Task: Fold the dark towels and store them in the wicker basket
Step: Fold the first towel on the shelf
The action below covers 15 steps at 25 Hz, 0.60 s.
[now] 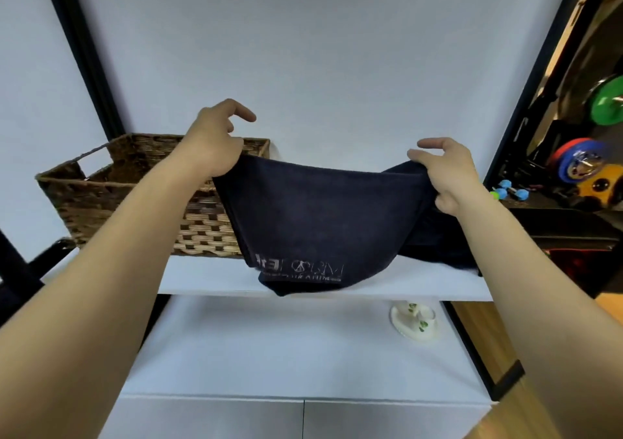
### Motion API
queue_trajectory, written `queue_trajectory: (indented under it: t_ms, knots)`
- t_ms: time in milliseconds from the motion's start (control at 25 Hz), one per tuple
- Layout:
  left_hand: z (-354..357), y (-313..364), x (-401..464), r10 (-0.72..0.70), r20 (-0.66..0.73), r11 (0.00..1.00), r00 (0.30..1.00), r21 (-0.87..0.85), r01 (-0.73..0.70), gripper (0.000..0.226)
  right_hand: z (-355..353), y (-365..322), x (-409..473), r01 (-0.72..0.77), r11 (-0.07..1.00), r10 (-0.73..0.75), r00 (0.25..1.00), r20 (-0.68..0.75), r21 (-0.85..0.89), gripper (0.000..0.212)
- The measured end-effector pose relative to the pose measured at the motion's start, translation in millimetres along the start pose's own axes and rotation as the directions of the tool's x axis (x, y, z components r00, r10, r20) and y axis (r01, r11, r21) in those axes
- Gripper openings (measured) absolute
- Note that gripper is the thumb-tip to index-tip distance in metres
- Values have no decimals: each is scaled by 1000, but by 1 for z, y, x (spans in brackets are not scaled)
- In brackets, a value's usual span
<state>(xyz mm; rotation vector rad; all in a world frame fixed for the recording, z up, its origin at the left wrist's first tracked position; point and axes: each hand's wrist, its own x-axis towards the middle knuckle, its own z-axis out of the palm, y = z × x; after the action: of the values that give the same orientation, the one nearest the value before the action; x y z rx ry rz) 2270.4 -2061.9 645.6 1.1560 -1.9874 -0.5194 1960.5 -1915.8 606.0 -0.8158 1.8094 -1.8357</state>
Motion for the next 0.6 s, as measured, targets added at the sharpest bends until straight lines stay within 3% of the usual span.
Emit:
queue_trajectory:
  t_ms: [120,200,320,400,520,600]
  knots:
    - [-6,7,6,20,-20,984,1000,-179,-24,37,-7,-16,1,-19,959,-3,997,76,284,19]
    - [-6,14,12,16,-51,967,999,-253,-29,37,-12,-25,10,14,927,-58,993,106,375,18]
    - [1,24,29,-2,-118,972,993,-235,-26,37,-11,-29,29,115,933,-156,983,95,341,23]
    - [14,31,42,-5,-91,978,996,-210,-15,41,-10,-26,48,145,944,-175,982,77,295,25]
    - [45,37,66,-5,-20,986,1000,-168,1,47,-7,-18,84,79,970,-112,985,132,230,28]
    - [53,46,92,-18,-88,977,996,-213,-1,48,-8,-27,110,57,964,-93,988,127,259,30]
